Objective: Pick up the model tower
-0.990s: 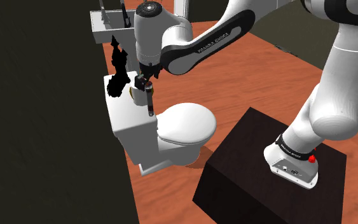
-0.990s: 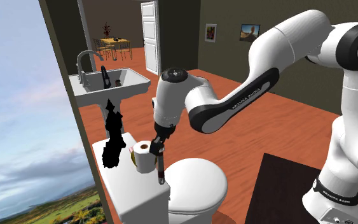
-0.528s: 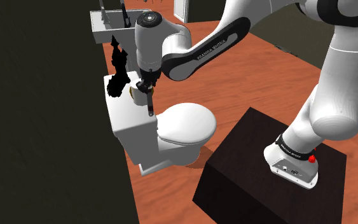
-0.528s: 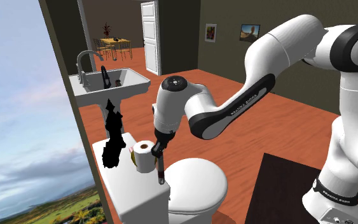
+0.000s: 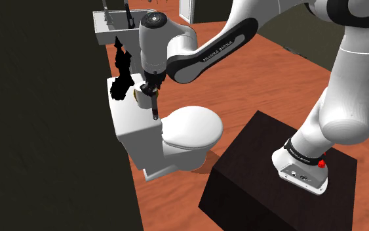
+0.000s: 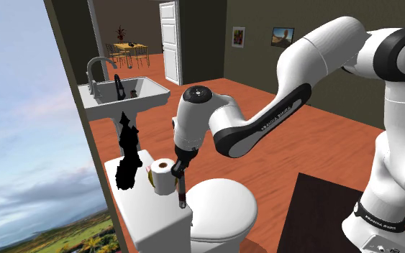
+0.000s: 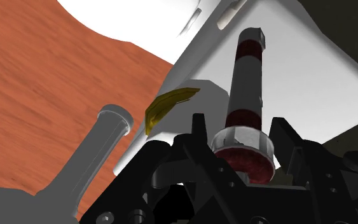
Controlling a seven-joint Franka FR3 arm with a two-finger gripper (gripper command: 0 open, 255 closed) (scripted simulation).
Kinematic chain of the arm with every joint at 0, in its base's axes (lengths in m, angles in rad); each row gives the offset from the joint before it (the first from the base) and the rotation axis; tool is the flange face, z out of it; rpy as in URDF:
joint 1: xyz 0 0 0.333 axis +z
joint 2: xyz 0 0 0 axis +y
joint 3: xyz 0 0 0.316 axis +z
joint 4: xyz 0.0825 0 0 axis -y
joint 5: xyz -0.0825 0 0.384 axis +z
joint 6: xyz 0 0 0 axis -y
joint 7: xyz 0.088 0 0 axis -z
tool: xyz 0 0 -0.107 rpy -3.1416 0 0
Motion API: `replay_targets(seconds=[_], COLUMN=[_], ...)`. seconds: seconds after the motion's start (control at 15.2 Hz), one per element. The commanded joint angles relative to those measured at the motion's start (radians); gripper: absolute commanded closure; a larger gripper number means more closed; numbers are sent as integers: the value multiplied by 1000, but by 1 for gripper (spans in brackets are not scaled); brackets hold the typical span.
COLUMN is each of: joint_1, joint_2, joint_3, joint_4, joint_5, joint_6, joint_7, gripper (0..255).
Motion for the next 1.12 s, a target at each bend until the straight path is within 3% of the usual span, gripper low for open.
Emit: replay_targets(seconds=[0.0, 1.06], joint_1=[-2, -14], joint_2=[-7, -90], joint_3=[2, 28], joint_4=[3, 83], joint_5=[8, 94], joint_6=[-10, -153], joint_7=[-8, -101], gripper=[255, 255])
